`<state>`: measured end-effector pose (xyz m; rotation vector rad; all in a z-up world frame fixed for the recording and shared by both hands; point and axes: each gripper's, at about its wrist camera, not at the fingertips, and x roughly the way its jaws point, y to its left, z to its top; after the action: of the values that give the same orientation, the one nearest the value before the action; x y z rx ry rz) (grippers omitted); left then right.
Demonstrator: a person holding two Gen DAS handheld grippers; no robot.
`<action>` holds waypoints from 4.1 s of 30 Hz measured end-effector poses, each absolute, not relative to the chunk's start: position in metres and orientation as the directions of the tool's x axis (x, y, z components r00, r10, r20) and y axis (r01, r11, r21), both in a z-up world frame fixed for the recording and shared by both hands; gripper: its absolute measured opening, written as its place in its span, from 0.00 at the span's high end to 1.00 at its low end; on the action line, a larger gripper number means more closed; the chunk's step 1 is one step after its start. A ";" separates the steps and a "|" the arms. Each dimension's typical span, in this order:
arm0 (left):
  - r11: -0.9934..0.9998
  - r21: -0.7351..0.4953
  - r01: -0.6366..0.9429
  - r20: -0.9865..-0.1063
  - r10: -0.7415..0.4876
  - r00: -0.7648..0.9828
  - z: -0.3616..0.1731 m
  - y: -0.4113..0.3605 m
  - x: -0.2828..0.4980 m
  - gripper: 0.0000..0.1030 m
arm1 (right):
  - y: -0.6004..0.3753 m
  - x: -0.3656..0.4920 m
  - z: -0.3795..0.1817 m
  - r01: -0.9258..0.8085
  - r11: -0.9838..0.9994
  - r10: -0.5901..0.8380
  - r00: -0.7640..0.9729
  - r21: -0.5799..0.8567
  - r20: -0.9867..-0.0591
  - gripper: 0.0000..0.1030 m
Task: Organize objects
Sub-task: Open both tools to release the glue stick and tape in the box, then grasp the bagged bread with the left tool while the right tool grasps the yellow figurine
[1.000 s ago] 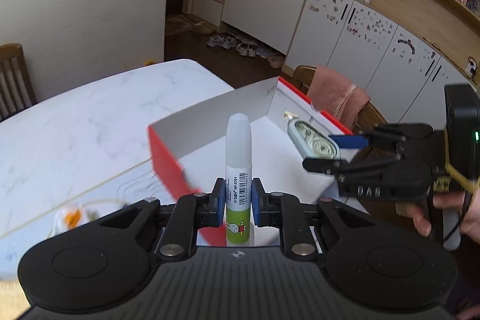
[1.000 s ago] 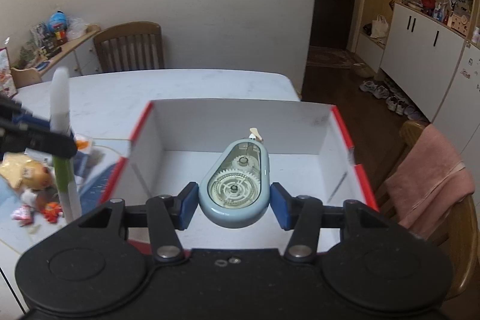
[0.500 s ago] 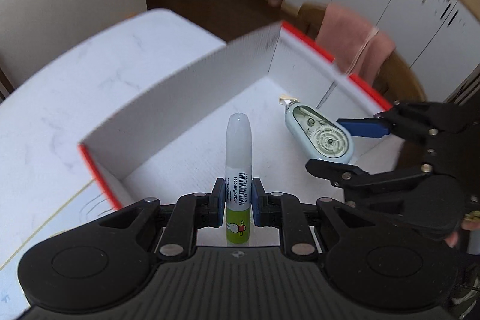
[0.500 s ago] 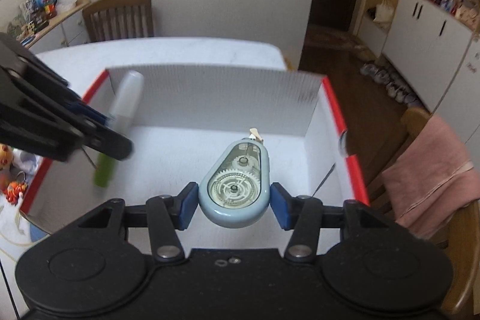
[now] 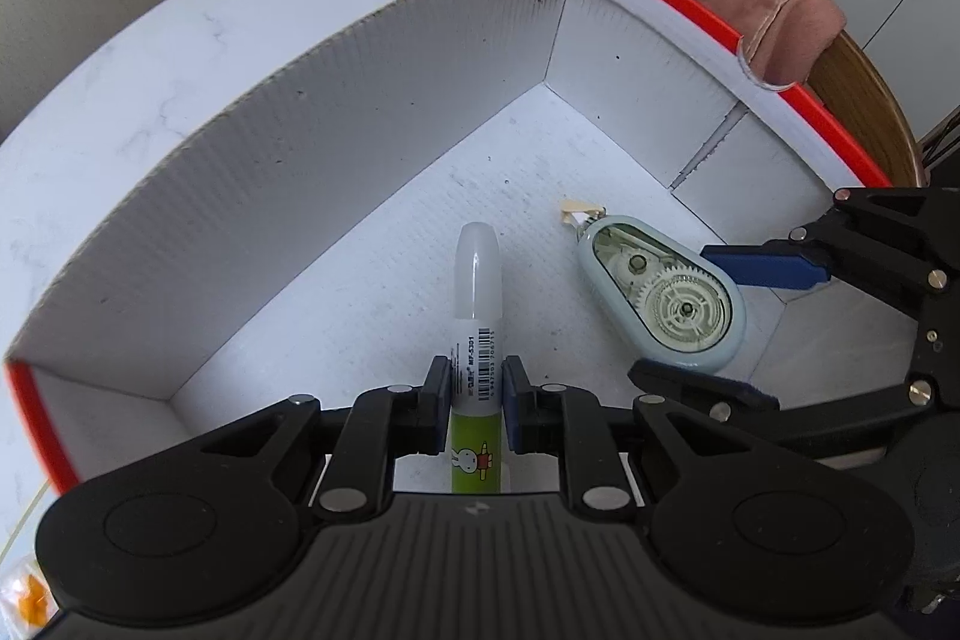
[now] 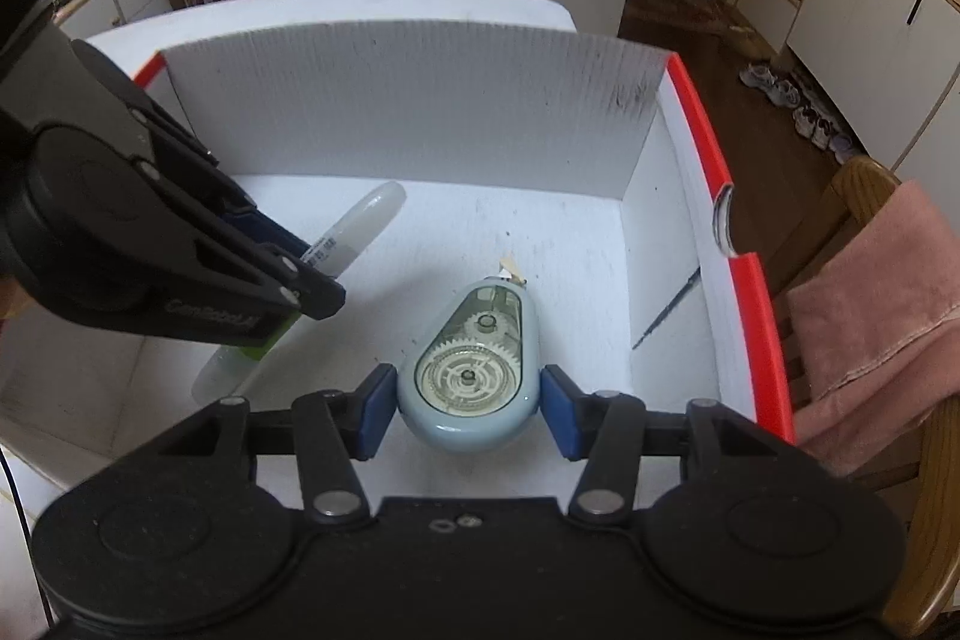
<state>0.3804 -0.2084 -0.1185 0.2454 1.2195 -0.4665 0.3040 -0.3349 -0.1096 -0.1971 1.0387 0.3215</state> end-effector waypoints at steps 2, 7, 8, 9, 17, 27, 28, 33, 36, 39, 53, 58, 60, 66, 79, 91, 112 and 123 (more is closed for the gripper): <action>0.880 -0.071 0.469 -0.943 -0.213 0.256 -0.122 -0.207 0.381 0.84 | -0.335 0.306 -0.112 -0.349 0.937 0.160 0.452 -0.009 -0.877 0.51; 0.883 -0.076 0.462 -0.948 -0.208 0.242 -0.130 -0.209 0.386 0.84 | -0.337 0.308 -0.119 -0.335 0.942 0.147 0.424 -0.004 -0.893 0.51; 0.885 -0.075 0.460 -0.949 -0.205 0.239 -0.132 -0.210 0.387 0.84 | -0.337 0.308 -0.120 -0.333 0.943 0.147 0.420 -0.002 -0.896 0.51; 0.886 -0.076 0.457 -0.950 -0.203 0.236 -0.133 -0.210 0.387 0.84 | -0.336 0.309 -0.120 -0.333 0.943 0.144 0.415 -0.003 -0.898 0.51; 0.892 -0.090 0.443 -0.949 -0.211 0.233 -0.131 -0.208 0.389 0.84 | -0.339 0.312 -0.122 -0.325 0.946 0.160 0.405 0.022 -0.900 0.50; 0.888 -0.073 0.455 -0.933 -0.222 0.282 -0.110 -0.198 0.374 0.84 | -0.341 0.300 -0.099 -0.331 0.943 0.189 0.455 0.033 -0.870 0.41; 0.886 -0.072 0.459 -0.930 -0.226 0.291 -0.106 -0.197 0.372 0.84 | -0.341 0.298 -0.095 -0.331 0.943 0.195 0.462 0.036 -0.865 0.41; 0.881 -0.068 0.468 -0.898 -0.259 0.357 -0.081 -0.188 0.354 0.84 | -0.344 0.285 -0.071 -0.326 0.944 0.216 0.508 0.047 -0.834 0.39; 0.883 -0.073 0.464 -0.876 -0.280 0.394 -0.065 -0.181 0.339 0.84 | -0.347 0.278 -0.058 -0.319 0.946 0.233 0.531 0.062 -0.815 0.37; 0.882 -0.063 0.467 -0.850 -0.292 0.438 -0.049 -0.172 0.323 0.84 | -0.344 0.268 -0.045 -0.331 0.941 0.250 0.550 0.067 -0.797 0.36; 0.911 -0.077 0.405 -0.732 -0.328 0.598 0.003 -0.111 0.240 0.84 | -0.313 0.216 -0.007 -0.351 0.927 0.333 0.610 0.132 -0.719 0.36; 0.924 -0.064 0.377 -0.709 -0.308 0.634 0.007 -0.083 0.209 0.84 | -0.294 0.198 0.000 -0.358 0.919 0.365 0.612 0.166 -0.702 0.28; 0.930 -0.073 0.361 -0.709 -0.303 0.637 0.006 -0.070 0.198 0.84 | -0.284 0.191 0.002 -0.365 0.917 0.369 0.615 0.164 -0.697 0.27; 0.949 -0.084 0.304 -0.695 -0.274 0.664 0.002 -0.026 0.168 0.69 | -0.248 0.170 0.004 -0.405 0.897 0.407 0.603 0.175 -0.686 0.22; 0.973 -0.073 0.218 -0.676 -0.209 0.706 -0.010 0.074 0.117 0.29 | -0.165 0.145 0.003 -0.520 0.837 0.483 0.557 0.170 -0.676 0.02; 0.977 -0.034 0.213 -0.674 -0.180 0.717 -0.028 0.148 0.105 0.02 | -0.094 0.143 -0.007 -0.547 0.826 0.465 0.525 0.136 -0.713 0.01; 0.683 0.280 0.675 -0.744 -0.290 0.602 -0.078 0.194 0.147 0.00 | -0.031 0.173 -0.035 -0.515 0.847 0.408 0.468 0.133 -0.784 0.01; 0.544 0.268 0.795 -0.805 -0.327 0.496 -0.097 0.189 0.180 0.00 | -0.016 0.187 -0.049 -0.512 0.849 0.389 0.433 0.134 -0.813 0.01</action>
<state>0.1795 0.1895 -0.0971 0.6961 0.7722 -0.7502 0.1869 -0.0156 -0.0494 -0.1402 0.9730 0.5637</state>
